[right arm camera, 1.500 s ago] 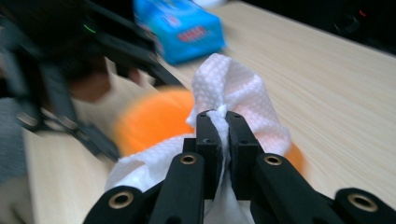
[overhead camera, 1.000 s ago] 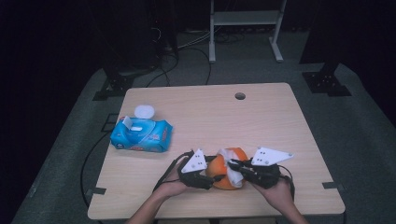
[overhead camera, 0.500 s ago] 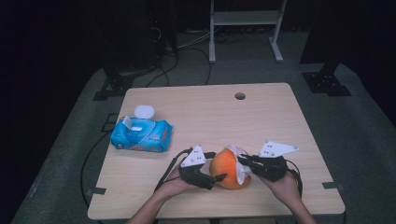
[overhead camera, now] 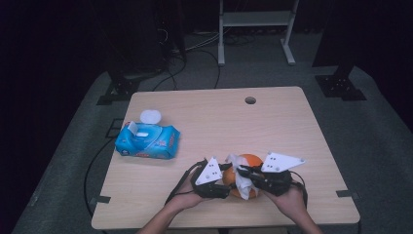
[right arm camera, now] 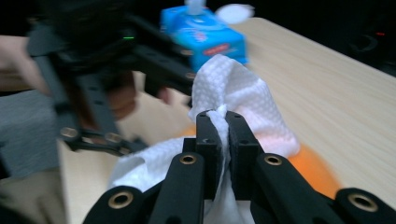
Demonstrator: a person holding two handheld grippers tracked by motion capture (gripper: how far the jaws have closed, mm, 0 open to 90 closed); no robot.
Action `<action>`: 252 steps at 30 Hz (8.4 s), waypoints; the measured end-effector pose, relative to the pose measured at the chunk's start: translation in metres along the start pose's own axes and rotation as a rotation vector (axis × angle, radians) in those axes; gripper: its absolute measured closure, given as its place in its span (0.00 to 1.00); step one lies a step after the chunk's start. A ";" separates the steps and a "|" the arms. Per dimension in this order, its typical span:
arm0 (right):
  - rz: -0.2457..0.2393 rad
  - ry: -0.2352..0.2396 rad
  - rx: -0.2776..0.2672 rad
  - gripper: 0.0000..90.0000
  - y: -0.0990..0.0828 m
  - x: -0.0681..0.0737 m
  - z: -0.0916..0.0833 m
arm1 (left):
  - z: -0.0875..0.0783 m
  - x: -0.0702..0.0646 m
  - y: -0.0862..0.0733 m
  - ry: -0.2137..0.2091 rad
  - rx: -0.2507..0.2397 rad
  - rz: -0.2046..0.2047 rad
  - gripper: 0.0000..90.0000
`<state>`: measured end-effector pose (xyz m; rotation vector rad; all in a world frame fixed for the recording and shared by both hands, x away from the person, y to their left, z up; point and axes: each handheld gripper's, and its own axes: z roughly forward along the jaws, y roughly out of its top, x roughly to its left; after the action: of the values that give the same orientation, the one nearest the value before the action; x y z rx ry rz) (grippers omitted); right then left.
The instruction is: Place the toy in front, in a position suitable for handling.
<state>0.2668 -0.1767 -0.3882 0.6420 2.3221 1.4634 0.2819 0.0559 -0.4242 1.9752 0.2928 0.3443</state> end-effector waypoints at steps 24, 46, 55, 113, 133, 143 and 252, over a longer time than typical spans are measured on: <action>0.125 -0.042 0.106 0.94 -0.028 -0.028 0.002 | -0.006 0.026 -0.024 -0.052 0.059 -0.146 0.40; 0.190 -0.026 0.121 0.94 -0.030 -0.034 0.003 | -0.010 0.032 -0.032 -0.062 0.082 -0.131 0.41; 0.228 -0.042 0.123 0.94 -0.033 -0.040 -0.002 | -0.010 0.033 -0.034 -0.056 0.078 -0.130 0.41; 0.065 0.016 0.040 0.94 -0.014 -0.008 0.001 | -0.006 0.019 -0.021 -0.075 0.088 0.040 0.41; 0.159 -0.084 0.092 0.94 -0.033 -0.041 -0.002 | -0.007 0.023 -0.025 -0.086 0.096 0.016 0.41; 0.203 -0.054 0.018 0.94 -0.030 -0.051 -0.003 | -0.007 0.022 -0.023 -0.100 0.085 0.030 0.40; 0.062 -0.011 0.082 0.94 -0.009 -0.011 -0.010 | -0.004 0.013 -0.012 -0.171 0.008 -0.025 0.40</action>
<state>0.2696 -0.1933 -0.3918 0.7479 2.3837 1.3934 0.2916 0.0690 -0.4316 1.9927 0.2097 0.1571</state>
